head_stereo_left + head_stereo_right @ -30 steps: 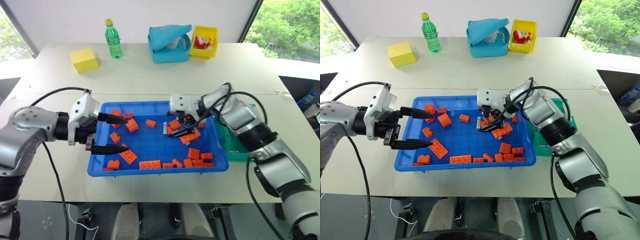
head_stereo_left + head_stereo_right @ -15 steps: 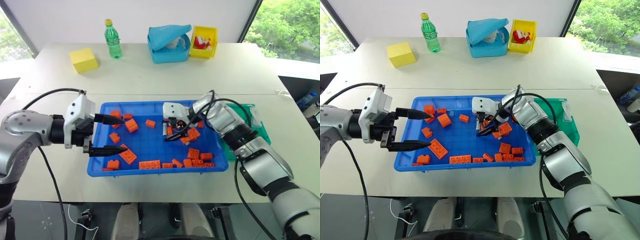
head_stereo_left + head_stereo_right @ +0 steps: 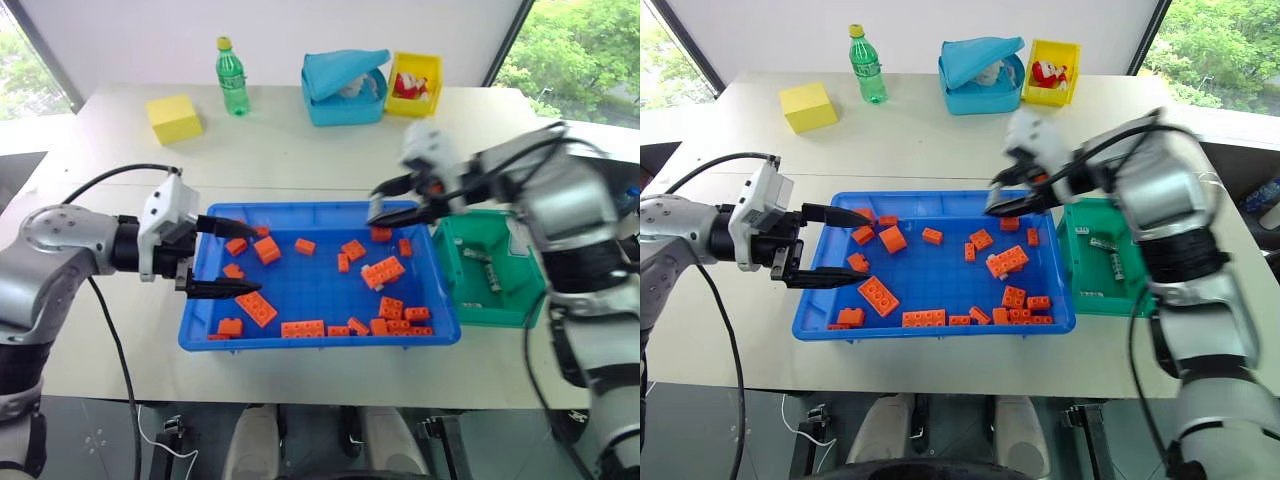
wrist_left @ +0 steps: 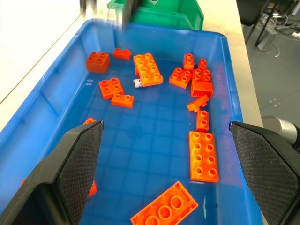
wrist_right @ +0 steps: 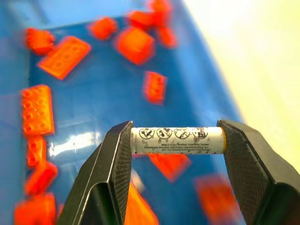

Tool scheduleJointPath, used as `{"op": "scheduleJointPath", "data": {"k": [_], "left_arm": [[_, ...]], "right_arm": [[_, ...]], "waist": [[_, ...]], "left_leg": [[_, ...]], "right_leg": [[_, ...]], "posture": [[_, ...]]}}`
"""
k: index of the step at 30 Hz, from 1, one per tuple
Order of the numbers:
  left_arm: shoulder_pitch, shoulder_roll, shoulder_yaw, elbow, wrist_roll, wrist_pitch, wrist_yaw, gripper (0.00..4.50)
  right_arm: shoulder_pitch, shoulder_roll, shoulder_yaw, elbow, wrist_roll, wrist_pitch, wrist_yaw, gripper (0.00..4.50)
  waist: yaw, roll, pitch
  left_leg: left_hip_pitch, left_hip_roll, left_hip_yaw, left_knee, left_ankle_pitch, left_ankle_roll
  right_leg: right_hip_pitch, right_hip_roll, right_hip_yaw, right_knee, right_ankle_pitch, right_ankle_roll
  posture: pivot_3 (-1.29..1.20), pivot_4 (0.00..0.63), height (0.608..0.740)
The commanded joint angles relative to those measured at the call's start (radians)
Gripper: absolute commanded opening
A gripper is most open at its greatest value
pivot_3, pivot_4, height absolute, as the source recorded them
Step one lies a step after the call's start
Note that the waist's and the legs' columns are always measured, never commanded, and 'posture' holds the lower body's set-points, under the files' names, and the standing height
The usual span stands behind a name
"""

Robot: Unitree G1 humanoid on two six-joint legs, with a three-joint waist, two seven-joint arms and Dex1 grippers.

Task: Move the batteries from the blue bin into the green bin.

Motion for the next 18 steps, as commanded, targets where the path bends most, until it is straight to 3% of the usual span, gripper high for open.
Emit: {"op": "scheduleJointPath", "data": {"k": [1,8,10,13,18], "left_arm": [[-0.036,-0.011,-0.018,0.025,0.016,-0.039,-0.033,4.5],[-0.095,-0.063,-0.07,0.086,0.052,-0.079,-0.066,4.5],[-0.108,-0.075,-0.079,0.095,0.054,-0.082,-0.074,4.5],[-0.122,-0.089,-0.087,0.103,0.06,-0.086,-0.079,4.5],[-0.126,-0.1,-0.079,0.093,0.052,-0.071,-0.073,4.5]], "right_arm": [[0.112,-0.129,-0.114,-0.077,0.048,0.022,0.007,2.2],[0.405,-0.267,-0.261,-0.145,0.085,0.024,-0.059,2.2],[0.425,-0.266,-0.261,-0.15,0.089,0.022,-0.086,3.33],[0.413,-0.273,-0.212,-0.133,0.058,-0.059,-0.1,4.4],[0.246,-0.225,-0.092,-0.115,0.081,-0.164,-0.02,4.4]], "waist": [[0.003,0.0,0.0],[-0.009,0.0,0.0],[-0.02,0.0,0.0],[-0.024,0.0,0.0],[-0.028,0.0,0.0]], "left_leg": [[0.0,0.0,0.0,0.0,0.0,0.0],[0.001,0.0,0.0,0.0,0.0,0.0],[0.002,0.0,0.0,0.0,0.0,0.0],[0.003,0.0,0.0,0.0,0.0,0.0],[0.003,0.0,0.0,0.0,0.0,0.0]], "right_leg": [[0.0,0.0,0.0,0.0,0.0,0.0],[0.0,0.001,0.001,0.001,0.0,0.0],[0.0,0.001,0.002,0.002,0.0,0.0],[0.001,0.001,0.002,0.002,0.0,0.0],[0.0,0.002,0.003,0.002,0.0,0.0]], "posture": [[0.0,0.15,0.736],[0.0,0.15,0.736],[0.0,0.15,0.736],[0.0,0.15,0.736],[0.0,0.15,0.736]]}}
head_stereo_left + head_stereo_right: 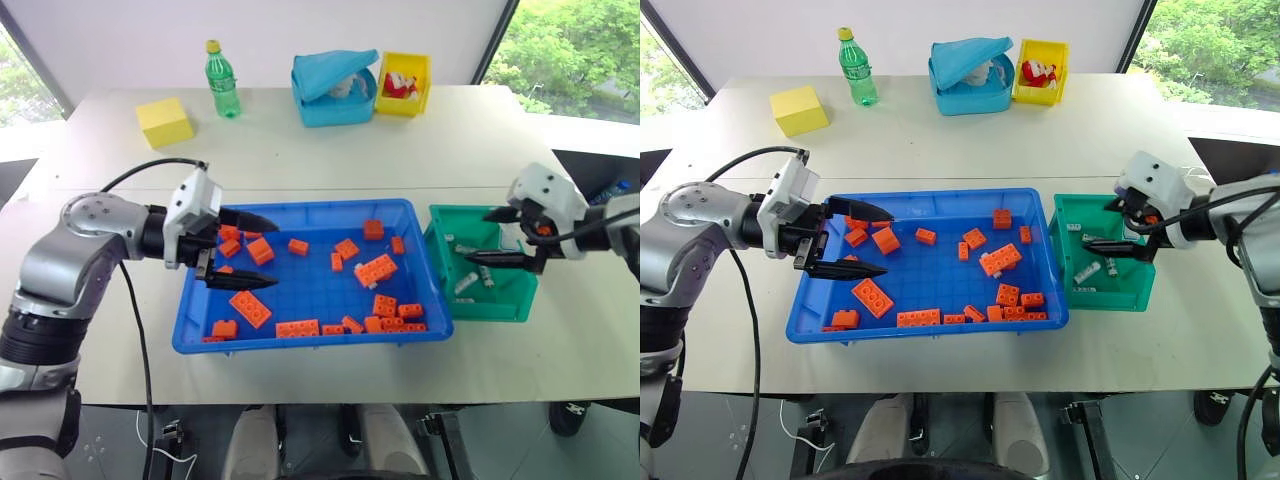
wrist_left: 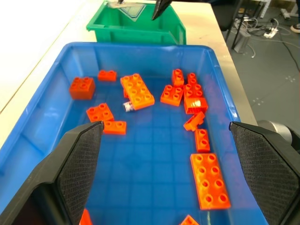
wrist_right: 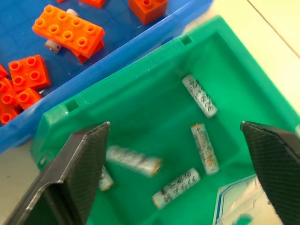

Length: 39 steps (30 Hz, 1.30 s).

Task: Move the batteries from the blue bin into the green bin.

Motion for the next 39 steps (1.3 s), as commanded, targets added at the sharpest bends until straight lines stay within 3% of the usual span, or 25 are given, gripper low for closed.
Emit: {"op": "scheduleJointPath", "data": {"k": [1,7,11,24,25,26,31,34,39], "left_arm": [[-0.017,0.0,0.019,-0.023,-0.013,0.008,0.002,4.5],[0.01,0.001,0.034,-0.057,-0.016,0.024,0.025,4.5],[0.042,0.015,0.06,-0.092,-0.026,0.035,0.045,4.5],[0.161,0.058,0.153,-0.222,-0.078,0.09,0.121,4.5],[0.163,0.06,0.156,-0.224,-0.08,0.091,0.125,4.5],[0.166,0.062,0.158,-0.226,-0.083,0.092,0.128,4.5],[0.165,0.066,0.159,-0.226,-0.087,0.096,0.136,4.5],[0.158,0.067,0.158,-0.213,-0.086,0.092,0.131,4.5],[0.114,0.051,0.13,-0.181,-0.074,0.08,0.125,4.5]], "right_arm": [[-0.133,0.04,0.073,-0.017,0.021,-0.11,0.084,4.4],[-0.252,0.161,0.282,0.061,-0.054,-0.33,0.225,4.4],[-0.3,0.246,0.403,0.239,-0.174,-0.558,0.26,4.4],[-0.445,0.433,0.465,0.629,-0.287,-0.788,0.348,4.4],[-0.45,0.44,0.464,0.642,-0.284,-0.787,0.358,3.87],[-0.453,0.445,0.464,0.652,-0.281,-0.787,0.365,3.66],[-0.475,0.442,0.484,0.615,-0.214,-0.74,0.369,1.24],[-0.523,0.467,0.483,0.564,-0.121,-0.63,0.369,1.24],[-0.554,0.653,0.456,0.53,-0.143,-0.501,0.275,1.24]], "waist": [[0.0,0.0,0.0],[0.009,0.0,0.0],[0.008,-0.001,0.0],[0.007,0.0,0.0],[0.008,-0.001,0.0],[0.008,-0.001,0.0],[0.007,0.0,0.0],[0.001,0.0,0.0],[-0.002,0.0,0.0]], "left_leg": [[0.0,0.0,0.0,0.0,0.0,0.0],[-0.001,0.0,-0.001,0.0,0.0,0.0],[-0.002,0.0,0.0,0.002,0.0,0.0],[-0.001,0.0,0.0,0.001,0.0,0.0],[-0.002,0.0,0.0,0.001,0.001,-0.001],[-0.002,0.0,0.0,0.001,0.001,-0.001],[-0.001,0.0,0.0,0.001,0.001,-0.001],[-0.001,0.0,0.0,0.001,0.001,-0.001],[0.001,0.001,0.0,0.001,0.001,-0.001]], "right_leg": [[0.0,0.0,0.0,0.0,0.0,0.0],[0.0,0.0,0.0,0.0,0.0,0.0],[0.0,-0.001,-0.001,-0.001,0.0,0.0],[0.0,0.0,-0.001,0.001,0.0,0.0],[0.0,-0.001,-0.001,0.001,0.0,0.0],[0.0,-0.001,-0.001,0.001,0.0,0.0],[0.0,-0.001,-0.001,0.001,0.0,0.0],[0.0,-0.001,-0.001,0.002,0.0,0.0],[0.0,0.001,0.0,0.004,0.0,-0.001]], "posture": [[0.0,0.15,0.736],[0.0,0.15,0.736],[0.0,0.15,0.736],[0.0,0.15,0.736],[0.0,0.15,0.736],[0.0,0.15,0.736],[0.0,0.15,0.736],[0.0,0.15,0.736],[0.0,0.15,0.736]]}}
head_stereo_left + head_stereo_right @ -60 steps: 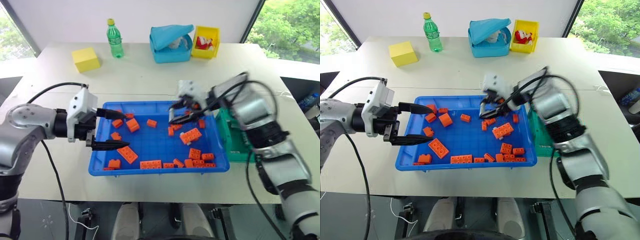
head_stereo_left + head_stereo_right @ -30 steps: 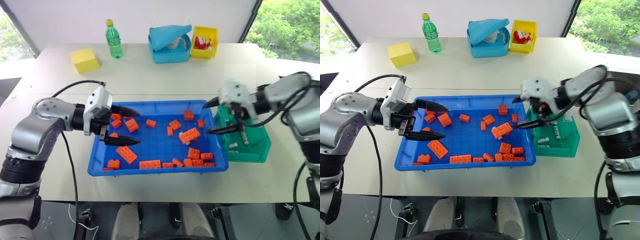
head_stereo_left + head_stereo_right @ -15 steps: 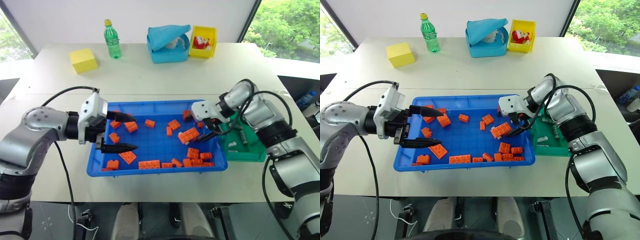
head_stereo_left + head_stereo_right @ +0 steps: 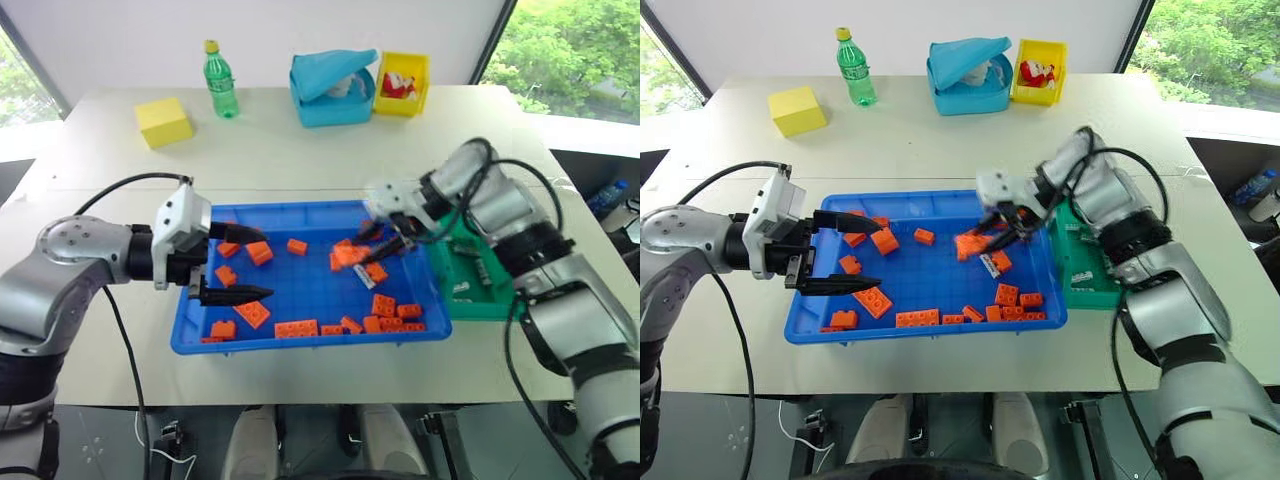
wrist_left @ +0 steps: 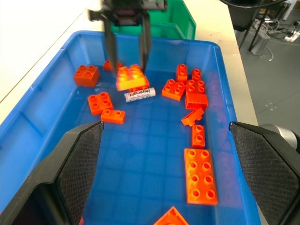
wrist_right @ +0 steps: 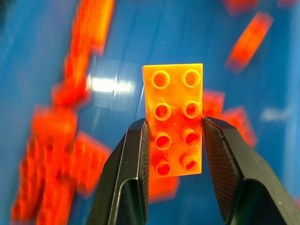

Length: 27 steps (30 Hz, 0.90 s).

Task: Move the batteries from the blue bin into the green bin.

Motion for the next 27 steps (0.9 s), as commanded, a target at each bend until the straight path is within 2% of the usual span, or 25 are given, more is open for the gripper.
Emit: {"op": "scheduleJointPath", "data": {"k": [1,5,8,10,14,19,21,27], "left_arm": [[-0.047,-0.004,0.005,0.014,-0.006,-0.019,-0.006,4.5],[-0.068,-0.009,-0.005,0.025,-0.004,-0.02,-0.012,4.5],[-0.08,-0.007,-0.005,0.034,-0.002,-0.02,-0.018,4.5],[-0.081,-0.004,-0.004,0.037,-0.001,-0.02,-0.021,4.5],[-0.077,-0.004,-0.003,0.041,0.006,-0.029,-0.02,4.5],[-0.073,-0.008,0.003,0.037,0.005,-0.032,-0.002,4.5],[-0.067,-0.006,0.008,0.033,0.001,-0.028,0.003,4.5],[-0.029,0.008,0.027,0.004,-0.01,-0.022,0.012,4.5]], "right_arm": [[-0.015,0.121,0.003,-0.055,-0.016,0.06,-0.106,1.24],[-0.003,0.22,0.032,-0.07,-0.063,0.151,-0.19,1.24],[0.024,0.219,0.067,-0.113,-0.096,0.139,-0.189,2.54],[0.018,0.178,0.079,-0.123,-0.104,0.113,-0.134,3.54],[-0.006,0.062,0.104,-0.115,-0.107,0.043,0.007,3.54],[0.015,-0.105,0.196,-0.169,-0.015,-0.03,0.023,3.54],[0.025,-0.12,0.199,-0.156,-0.012,-0.053,0.023,3.54],[0.047,-0.072,0.122,-0.054,-0.062,-0.185,-0.005,3.54]], "waist": [[0.006,0.0,0.0],[0.013,0.0,0.0],[0.018,-0.001,-0.001],[0.016,-0.001,-0.001],[0.013,-0.001,-0.001],[0.005,-0.001,0.0],[0.003,-0.001,0.0],[0.006,-0.001,0.0]], "left_leg": [[0.001,0.0,0.0,0.0,0.0,0.0],[0.001,-0.001,0.0,0.0,0.0,0.0],[-0.001,-0.002,0.0,0.001,0.0,-0.001],[-0.001,-0.002,0.0,0.001,0.0,-0.001],[-0.001,-0.002,-0.001,0.001,0.0,-0.001],[0.0,-0.001,0.0,0.0,0.0,0.0],[0.0,-0.001,0.0,0.0,0.0,0.0],[0.001,-0.001,0.0,0.0,0.0,0.0]], "right_leg": [[0.0,0.0,0.0,0.001,0.0,0.0],[0.0,-0.001,0.0,0.004,0.0,-0.001],[0.0,-0.003,-0.001,0.003,0.0,0.0],[0.0,-0.003,-0.001,0.002,0.0,0.0],[0.0,-0.003,-0.001,0.002,0.0,0.0],[0.0,-0.002,-0.001,0.003,0.0,0.0],[0.0,-0.002,-0.001,0.003,0.0,0.0],[0.0,-0.001,0.0,0.003,0.0,0.0]], "posture": [[0.0,0.15,0.736],[0.0,0.15,0.736],[0.0,0.15,0.736],[0.0,0.15,0.736],[0.0,0.15,0.736],[0.0,0.15,0.736],[0.0,0.15,0.736],[0.0,0.15,0.736]]}}
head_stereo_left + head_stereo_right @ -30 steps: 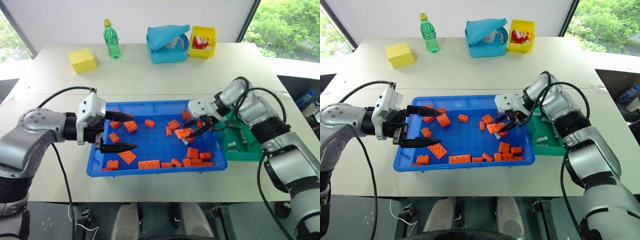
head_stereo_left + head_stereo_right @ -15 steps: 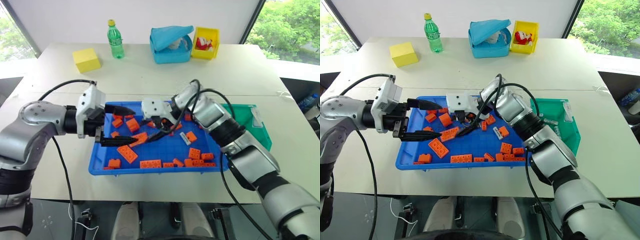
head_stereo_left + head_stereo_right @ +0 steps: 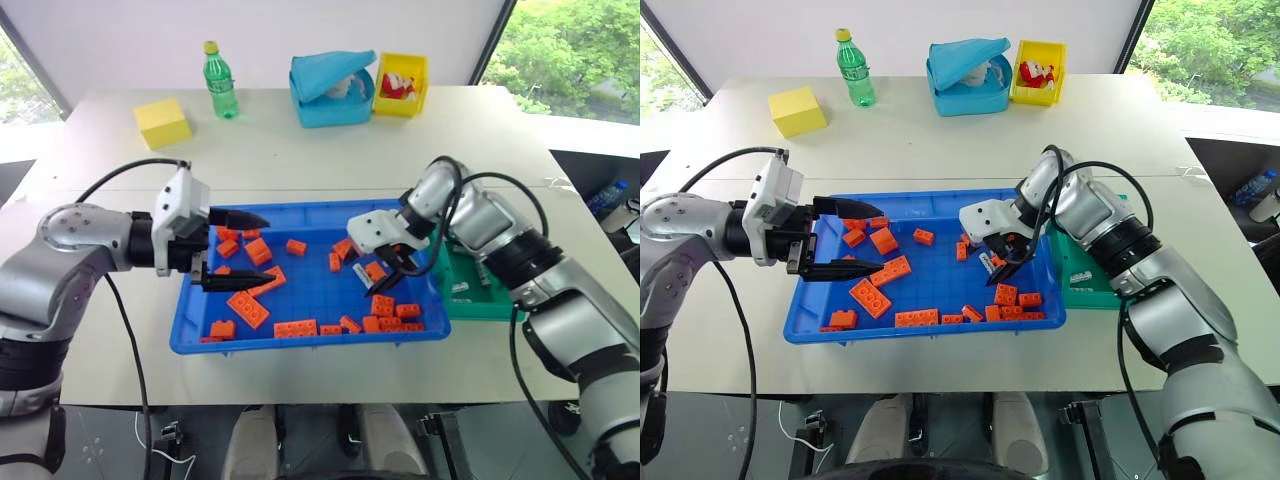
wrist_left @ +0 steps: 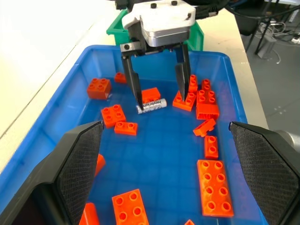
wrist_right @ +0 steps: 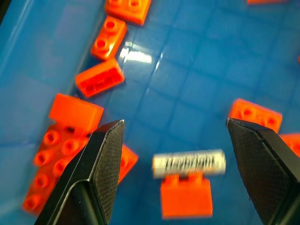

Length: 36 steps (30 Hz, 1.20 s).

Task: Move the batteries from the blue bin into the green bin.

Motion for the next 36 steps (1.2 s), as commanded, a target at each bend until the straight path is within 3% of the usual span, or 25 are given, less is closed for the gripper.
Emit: {"op": "scheduleJointPath", "data": {"k": [1,5,8,12,32,34,36], "left_arm": [[0.008,0.022,0.043,-0.034,-0.015,-0.002,0.004,4.5],[0.008,0.032,0.048,-0.033,-0.018,0.0,0.002,4.5],[0.002,0.034,0.049,-0.034,-0.023,0.007,0.004,4.5],[-0.006,0.036,0.047,-0.025,-0.021,0.008,0.0,4.5],[-0.028,0.028,0.036,-0.021,-0.017,0.013,-0.002,4.5],[-0.027,0.029,0.038,-0.022,-0.017,0.014,0.0,4.5],[-0.024,0.029,0.04,-0.024,-0.017,0.014,0.002,4.5]], "right_arm": [[0.002,0.006,-0.064,0.043,-0.009,-0.091,-0.009,3.54],[0.03,0.002,-0.075,0.089,-0.032,-0.206,-0.01,3.54],[0.037,0.004,-0.092,0.097,-0.023,-0.192,0.011,3.54],[0.039,0.01,-0.11,0.098,-0.028,-0.183,0.011,4.41],[-0.007,0.082,-0.135,0.443,-0.146,-0.442,-0.052,4.41],[0.004,0.092,-0.141,0.424,-0.126,-0.415,-0.013,3.87],[0.017,0.093,-0.145,0.384,-0.101,-0.377,0.013,3.06]], "waist": [[0.004,0.0,0.0],[0.01,0.0,0.0],[0.008,0.0,0.0],[0.002,0.0,0.0],[0.004,0.0,0.0],[0.004,0.0,0.0],[0.004,0.0,0.0]], "left_leg": [[0.0,0.0,0.0,0.0,0.0,0.0],[0.0,0.0,0.0,0.0,0.0,0.0],[0.0,0.0,0.0,0.0,0.0,0.0],[0.0,0.0,0.0,0.0,0.0,0.0],[0.002,0.0,0.0,0.0,0.0,0.0],[0.004,0.0,0.0,0.0,0.0,0.0],[0.004,0.0,0.0,0.0,0.0,0.0]], "right_leg": [[0.0,0.0,0.0,0.0,0.0,0.0],[0.002,-0.001,0.0,-0.001,0.0,0.0],[0.001,-0.001,0.0,-0.001,0.0,0.0],[0.001,-0.001,0.0,-0.001,0.0,0.0],[0.004,-0.001,0.0,-0.001,0.0,0.0],[0.006,-0.001,0.0,-0.001,0.0,0.0],[0.006,-0.001,0.0,-0.001,0.0,0.0]], "posture": [[0.0,0.15,0.736],[0.0,0.15,0.736],[0.0,0.15,0.736],[0.0,0.15,0.736],[0.0,0.15,0.736],[0.0,0.15,0.736],[0.0,0.15,0.736]]}}
